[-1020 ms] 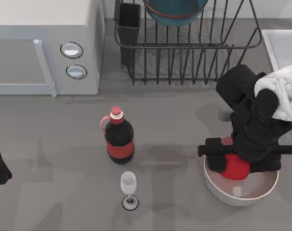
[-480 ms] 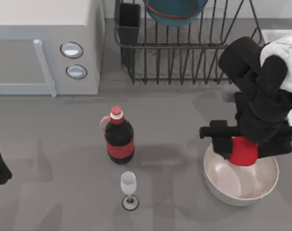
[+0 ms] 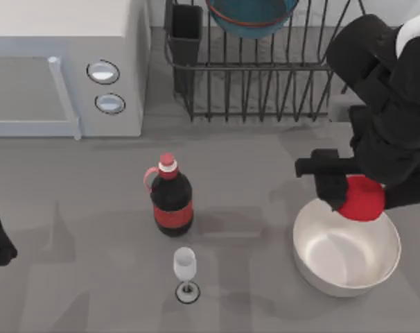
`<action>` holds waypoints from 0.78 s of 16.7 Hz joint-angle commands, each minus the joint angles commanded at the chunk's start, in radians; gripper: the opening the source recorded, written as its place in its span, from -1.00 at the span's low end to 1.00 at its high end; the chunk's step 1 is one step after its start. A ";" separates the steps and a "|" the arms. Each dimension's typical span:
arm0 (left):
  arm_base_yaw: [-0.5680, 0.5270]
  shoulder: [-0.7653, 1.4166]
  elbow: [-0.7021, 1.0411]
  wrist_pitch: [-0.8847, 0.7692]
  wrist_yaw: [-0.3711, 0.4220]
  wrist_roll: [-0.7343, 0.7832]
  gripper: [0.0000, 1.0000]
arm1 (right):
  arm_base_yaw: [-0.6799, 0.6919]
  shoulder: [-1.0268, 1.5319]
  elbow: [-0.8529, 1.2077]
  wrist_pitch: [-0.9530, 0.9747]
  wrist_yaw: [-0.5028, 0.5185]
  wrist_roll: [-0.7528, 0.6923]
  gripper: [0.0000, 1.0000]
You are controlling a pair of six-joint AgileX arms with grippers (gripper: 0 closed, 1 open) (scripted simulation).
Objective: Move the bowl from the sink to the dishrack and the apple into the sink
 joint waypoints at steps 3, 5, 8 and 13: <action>0.000 0.000 0.000 0.000 0.000 0.000 1.00 | -0.002 0.002 -0.009 0.013 -0.005 -0.001 -1.00; 0.000 0.000 0.000 0.000 0.000 0.000 1.00 | -0.028 -0.003 -0.042 0.065 -0.029 -0.015 -1.00; 0.000 0.000 0.000 0.000 0.000 0.000 1.00 | -0.104 -0.016 -0.129 0.222 -0.092 -0.054 -1.00; 0.000 0.000 0.000 0.000 0.000 0.000 1.00 | -0.305 -0.044 -0.318 0.648 -0.232 -0.150 -1.00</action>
